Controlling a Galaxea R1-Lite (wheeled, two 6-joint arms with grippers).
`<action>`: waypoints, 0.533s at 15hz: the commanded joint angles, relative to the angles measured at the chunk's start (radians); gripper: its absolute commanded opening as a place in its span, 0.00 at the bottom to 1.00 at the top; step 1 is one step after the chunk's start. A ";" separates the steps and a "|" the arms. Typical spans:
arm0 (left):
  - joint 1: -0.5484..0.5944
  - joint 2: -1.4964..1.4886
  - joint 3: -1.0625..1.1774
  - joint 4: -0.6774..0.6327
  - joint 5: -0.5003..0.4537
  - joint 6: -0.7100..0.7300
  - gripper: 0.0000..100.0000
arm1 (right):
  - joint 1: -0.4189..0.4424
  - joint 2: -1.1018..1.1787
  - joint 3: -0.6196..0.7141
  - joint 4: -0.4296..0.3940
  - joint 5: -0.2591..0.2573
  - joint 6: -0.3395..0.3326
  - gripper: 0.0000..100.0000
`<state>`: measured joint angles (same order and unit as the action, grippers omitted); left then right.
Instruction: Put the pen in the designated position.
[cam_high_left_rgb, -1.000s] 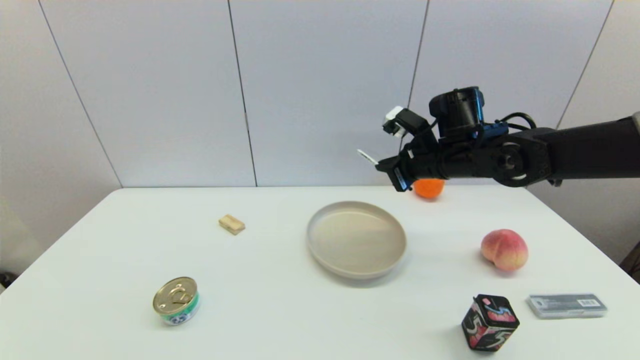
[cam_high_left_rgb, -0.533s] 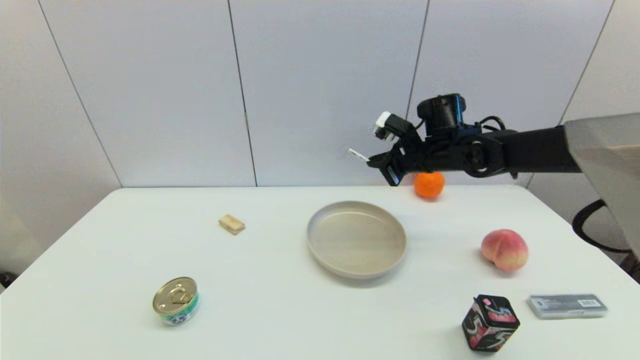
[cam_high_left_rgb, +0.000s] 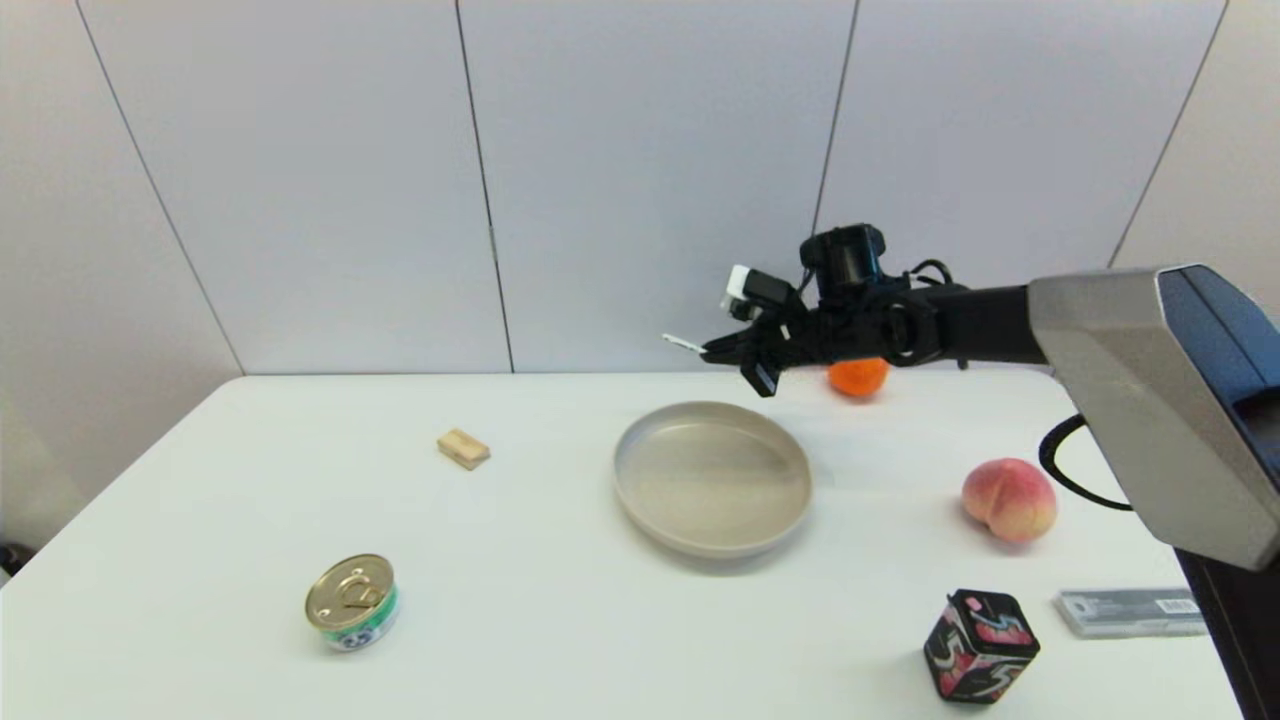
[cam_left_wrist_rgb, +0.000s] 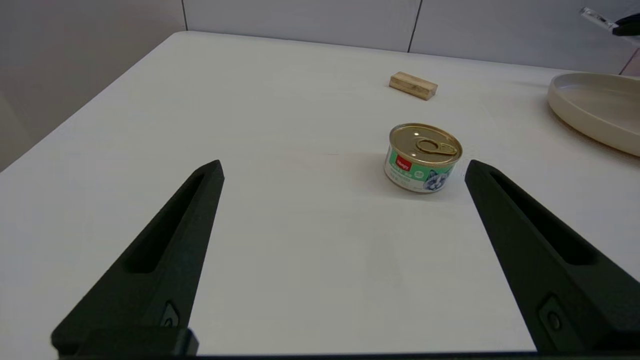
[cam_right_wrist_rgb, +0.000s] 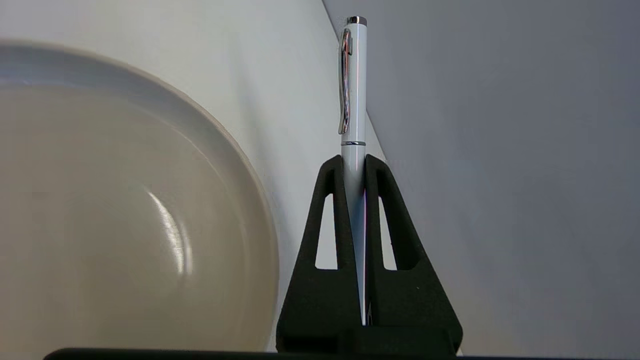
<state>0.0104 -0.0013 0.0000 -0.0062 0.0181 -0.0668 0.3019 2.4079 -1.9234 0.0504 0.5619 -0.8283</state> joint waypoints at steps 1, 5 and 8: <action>0.000 0.000 0.000 0.000 0.000 -0.001 1.00 | 0.000 0.071 -0.017 -0.009 0.004 -0.011 0.00; 0.000 0.000 0.000 0.000 0.000 -0.001 1.00 | -0.007 0.100 -0.022 -0.037 0.004 -0.009 0.00; 0.000 0.000 0.000 -0.003 0.000 -0.001 1.00 | -0.015 0.105 -0.023 -0.037 0.004 -0.009 0.00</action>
<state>0.0104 -0.0013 0.0000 -0.0062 0.0183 -0.0672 0.2896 2.5064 -1.9460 0.0130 0.5623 -0.8328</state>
